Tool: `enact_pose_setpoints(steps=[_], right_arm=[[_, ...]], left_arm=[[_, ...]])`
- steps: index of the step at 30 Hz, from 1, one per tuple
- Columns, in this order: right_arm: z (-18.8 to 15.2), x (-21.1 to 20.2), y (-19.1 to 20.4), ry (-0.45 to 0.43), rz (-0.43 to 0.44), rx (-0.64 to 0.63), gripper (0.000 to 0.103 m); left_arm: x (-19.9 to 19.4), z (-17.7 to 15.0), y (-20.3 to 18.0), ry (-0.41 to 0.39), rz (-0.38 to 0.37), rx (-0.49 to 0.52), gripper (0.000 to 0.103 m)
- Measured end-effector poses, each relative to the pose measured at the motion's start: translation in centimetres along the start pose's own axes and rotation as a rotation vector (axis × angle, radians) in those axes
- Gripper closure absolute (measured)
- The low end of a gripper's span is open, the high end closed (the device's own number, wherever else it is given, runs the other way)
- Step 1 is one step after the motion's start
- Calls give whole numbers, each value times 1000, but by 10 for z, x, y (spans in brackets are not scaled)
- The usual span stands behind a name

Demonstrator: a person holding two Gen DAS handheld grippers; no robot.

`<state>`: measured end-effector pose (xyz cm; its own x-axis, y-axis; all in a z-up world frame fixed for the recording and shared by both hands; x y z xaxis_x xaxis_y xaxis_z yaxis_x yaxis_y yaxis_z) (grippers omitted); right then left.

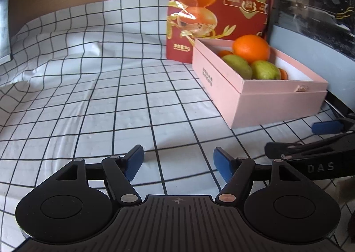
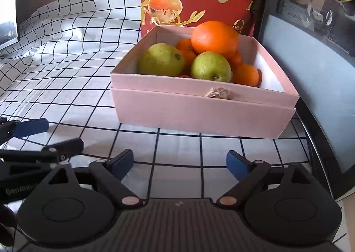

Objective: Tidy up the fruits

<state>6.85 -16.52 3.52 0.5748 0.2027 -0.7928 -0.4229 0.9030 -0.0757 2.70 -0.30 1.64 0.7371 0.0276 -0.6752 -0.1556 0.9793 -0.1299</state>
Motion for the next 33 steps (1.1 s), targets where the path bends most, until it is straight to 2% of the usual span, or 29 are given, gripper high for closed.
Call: enact_pose_setpoints(steps=[2, 9, 33], right_arm=[[-2, 4, -8, -2, 24, 27, 0], [-6, 9, -13, -81, -2, 29, 0], [-5, 9, -13, -80, -2, 33, 0]], left_arm=[[1, 0, -2, -2, 16, 15, 27], [1, 0, -1, -2, 17, 14, 26], [3, 2, -2, 0, 17, 11, 25]])
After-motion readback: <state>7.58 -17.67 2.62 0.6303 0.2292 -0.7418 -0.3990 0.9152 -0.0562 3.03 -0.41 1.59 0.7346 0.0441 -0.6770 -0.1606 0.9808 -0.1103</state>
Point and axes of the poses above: each gripper's, at about its wrist camera, not at the fingertips, and x roughly the way its jaws point, y to its left, z to its top, the point moved 3 cm from there along x, roughly the way its jaws point, and after that the axes turned 10 degrees about -x, right-handed, at the moved point
